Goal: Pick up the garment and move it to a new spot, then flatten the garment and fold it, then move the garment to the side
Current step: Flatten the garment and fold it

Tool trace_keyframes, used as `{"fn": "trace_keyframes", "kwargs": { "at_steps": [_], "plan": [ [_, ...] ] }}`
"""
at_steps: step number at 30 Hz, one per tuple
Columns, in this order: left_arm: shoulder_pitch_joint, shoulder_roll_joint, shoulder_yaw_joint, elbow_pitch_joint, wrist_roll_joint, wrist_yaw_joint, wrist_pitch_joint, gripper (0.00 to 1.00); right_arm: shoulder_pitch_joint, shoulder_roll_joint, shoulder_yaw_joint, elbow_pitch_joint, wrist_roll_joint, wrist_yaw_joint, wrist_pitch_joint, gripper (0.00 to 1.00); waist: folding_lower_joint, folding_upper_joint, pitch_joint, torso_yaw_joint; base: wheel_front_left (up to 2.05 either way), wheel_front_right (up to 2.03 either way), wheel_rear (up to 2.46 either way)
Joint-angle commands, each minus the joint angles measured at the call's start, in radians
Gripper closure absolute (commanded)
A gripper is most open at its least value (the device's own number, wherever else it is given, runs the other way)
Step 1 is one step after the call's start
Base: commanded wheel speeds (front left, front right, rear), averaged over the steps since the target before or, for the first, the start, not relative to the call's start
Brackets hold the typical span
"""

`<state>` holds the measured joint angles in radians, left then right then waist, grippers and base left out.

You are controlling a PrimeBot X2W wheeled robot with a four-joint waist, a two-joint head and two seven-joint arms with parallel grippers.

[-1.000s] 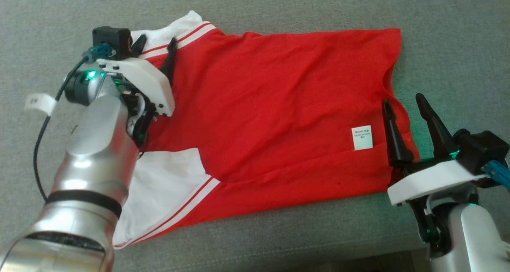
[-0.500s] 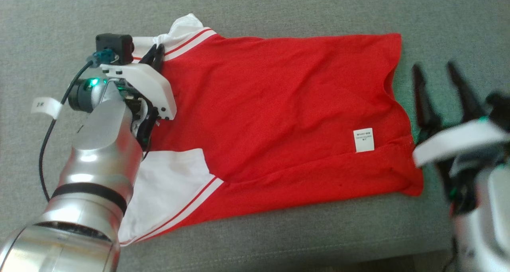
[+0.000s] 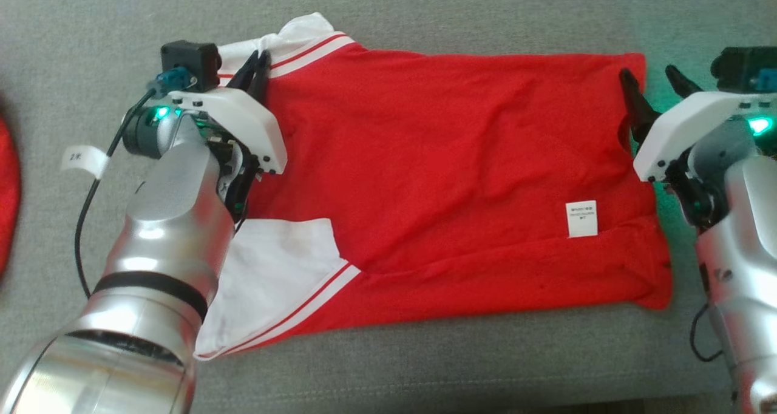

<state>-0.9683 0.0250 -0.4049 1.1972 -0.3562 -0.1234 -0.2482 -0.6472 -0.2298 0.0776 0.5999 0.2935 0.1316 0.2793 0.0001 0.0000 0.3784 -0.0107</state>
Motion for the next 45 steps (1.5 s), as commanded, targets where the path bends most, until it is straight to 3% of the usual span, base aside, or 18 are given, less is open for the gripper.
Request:
{"fn": "trace_keyframes", "kwargs": {
  "at_steps": [1,4,5,6,7,8,15,27,40,45],
  "plan": [
    [-0.04,0.027,0.016,-0.028,-0.009,0.0,-0.012,1.0,-0.044,-0.01,0.021,-0.009,0.012,-0.001,0.001,0.0,-0.0001,0.0,0.004,0.004,0.0,0.0,0.0],
    [-0.042,0.026,0.006,-0.039,-0.018,-0.001,-0.013,1.0,-0.095,-0.013,0.041,0.091,0.027,-0.001,0.01,0.0,-0.0001,0.0,0.013,0.013,0.0,0.0,0.0],
    [-0.042,0.026,0.003,-0.045,-0.022,-0.002,-0.013,1.0,-0.108,-0.015,0.052,0.123,0.031,-0.001,0.023,0.11,-0.0001,0.0,0.015,0.017,0.0,0.0,0.0],
    [-0.04,0.026,-0.001,-0.052,-0.027,-0.002,-0.013,1.0,-0.119,-0.017,0.064,0.148,0.035,-0.001,0.032,0.57,-0.0001,0.0,0.017,0.021,0.0,0.0,0.0],
    [-0.039,0.026,-0.006,-0.059,-0.033,-0.003,-0.013,1.0,-0.13,-0.02,0.072,0.167,0.041,-0.001,0.033,0.75,-0.0001,0.0,0.019,0.023,0.0,0.0,0.0],
    [-0.037,0.026,-0.01,-0.067,-0.04,-0.003,-0.013,1.0,-0.139,-0.022,0.079,0.182,0.047,-0.001,0.027,1.0,-0.0001,0.0,0.02,0.026,0.0,0.0,0.0],
    [-0.02,0.025,-0.002,-0.149,-0.057,0.008,-0.013,1.0,-0.179,-0.051,0.111,0.2,0.095,-0.001,-0.096,1.0,-0.0001,0.0,0.018,0.038,0.0,0.0,0.0],
    [0.124,0.055,0.088,-0.419,-0.014,0.034,-0.013,1.0,-0.111,-0.102,0.154,0.07,0.177,-0.001,-0.226,1.0,-0.0001,0.0,-0.013,0.045,0.0,0.0,0.0],
    [0.525,0.054,0.138,-0.885,0.084,0.066,-0.014,1.0,0.186,-0.132,0.101,-0.225,0.279,-0.001,-0.193,1.0,-0.0001,0.0,-0.05,0.051,0.0,0.0,0.0],
    [0.668,0.051,0.136,-0.967,0.125,0.092,-0.014,1.0,0.306,-0.115,0.05,-0.294,0.273,-0.001,-0.145,1.0,-0.0001,0.0,-0.053,0.058,0.0,0.0,0.0]
  ]
}}
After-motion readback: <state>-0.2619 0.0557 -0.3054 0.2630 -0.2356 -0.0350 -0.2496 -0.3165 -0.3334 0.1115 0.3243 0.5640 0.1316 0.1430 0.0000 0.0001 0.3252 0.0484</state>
